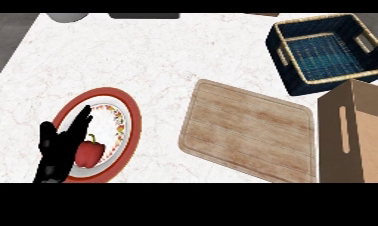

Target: Pick the pear from the cutting board and place it in the basket

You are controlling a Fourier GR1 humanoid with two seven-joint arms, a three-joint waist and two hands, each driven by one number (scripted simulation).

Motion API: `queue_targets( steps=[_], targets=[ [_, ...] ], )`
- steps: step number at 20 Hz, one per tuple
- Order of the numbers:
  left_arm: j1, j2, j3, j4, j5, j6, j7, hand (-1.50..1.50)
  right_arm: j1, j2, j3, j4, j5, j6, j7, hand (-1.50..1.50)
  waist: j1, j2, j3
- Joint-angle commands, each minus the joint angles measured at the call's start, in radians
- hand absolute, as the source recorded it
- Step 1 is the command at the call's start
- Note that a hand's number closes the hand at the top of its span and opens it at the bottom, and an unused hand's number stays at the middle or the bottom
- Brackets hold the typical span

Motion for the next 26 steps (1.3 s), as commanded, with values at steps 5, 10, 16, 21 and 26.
queue_targets(
  steps=[5, 10, 16, 21, 26],
  targets=[
    [0.035, -0.031, -0.023, 0.041, -0.04, 0.017, 0.007, 0.0, -0.005, 0.036, 0.015, 0.271, 0.07, -0.048, -0.238, 1.5, 0.003, 0.007, -0.009],
    [0.036, -0.042, -0.03, -0.005, -0.025, 0.012, 0.069, 0.0, -0.074, 0.029, -0.038, 0.467, 0.046, -0.054, -0.313, 1.5, 0.008, 0.008, -0.008],
    [0.028, -0.03, -0.016, 0.003, -0.024, -0.004, 0.081, 0.0, -0.017, 0.071, -0.09, 0.6, 0.024, -0.109, -0.477, 1.5, 0.002, 0.008, -0.008],
    [0.021, -0.022, 0.008, 0.014, -0.026, -0.01, 0.06, 0.0, -0.023, 0.069, -0.101, 0.727, 0.032, -0.12, -0.609, 1.5, 0.006, 0.009, -0.008],
    [0.022, -0.033, 0.01, 0.073, -0.019, -0.03, 0.004, 0.0, 0.022, -0.053, -0.028, 0.81, 0.21, -0.165, -0.642, 1.5, 0.011, 0.017, -0.009]
  ],
)
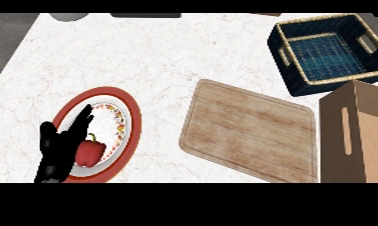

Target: Pick the pear from the cutting board and place it in the basket

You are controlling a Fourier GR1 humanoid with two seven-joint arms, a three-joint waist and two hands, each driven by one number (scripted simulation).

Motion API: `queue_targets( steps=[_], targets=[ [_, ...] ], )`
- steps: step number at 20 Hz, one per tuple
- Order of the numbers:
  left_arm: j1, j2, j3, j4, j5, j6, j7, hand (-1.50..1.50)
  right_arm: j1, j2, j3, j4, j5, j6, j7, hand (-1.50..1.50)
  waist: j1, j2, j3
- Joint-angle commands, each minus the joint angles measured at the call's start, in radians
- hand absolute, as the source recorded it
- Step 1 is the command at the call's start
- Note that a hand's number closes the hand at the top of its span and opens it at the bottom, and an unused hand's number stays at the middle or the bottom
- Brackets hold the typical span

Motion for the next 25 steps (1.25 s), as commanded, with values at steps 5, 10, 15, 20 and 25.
queue_targets(
  steps=[5, 10, 15, 20, 25],
  targets=[
    [0.025, -0.007, 0.003, 0.016, 0.013, -0.014, 0.066, 0.0, -0.013, -0.066, 0.051, 0.18, 0.11, -0.014, -0.196, -1.5, 0.0, 0.004, -0.009],
    [0.0, -0.012, 0.016, 0.071, -0.012, -0.006, 0.028, 0.0, -0.04, -0.076, 0.013, 0.272, 0.101, -0.048, -0.297, -1.5, -0.005, 0.004, -0.009],
    [0.047, -0.02, 0.003, 0.032, -0.015, -0.011, 0.038, 0.0, -0.116, -0.152, -0.079, 0.319, 0.023, 0.002, -0.256, -1.5, -0.004, 0.003, -0.009],
    [-0.008, -0.021, 0.01, 0.021, -0.015, -0.003, 0.092, 0.0, -0.095, -0.25, -0.159, 0.399, -0.025, 0.029, -0.28, -1.5, -0.009, 0.005, -0.008],
    [0.069, -0.05, -0.004, 0.054, -0.035, -0.006, -0.016, 0.0, -0.068, -0.374, -0.212, 0.487, -0.047, 0.085, -0.314, -1.5, -0.003, 0.006, -0.008]
  ],
)
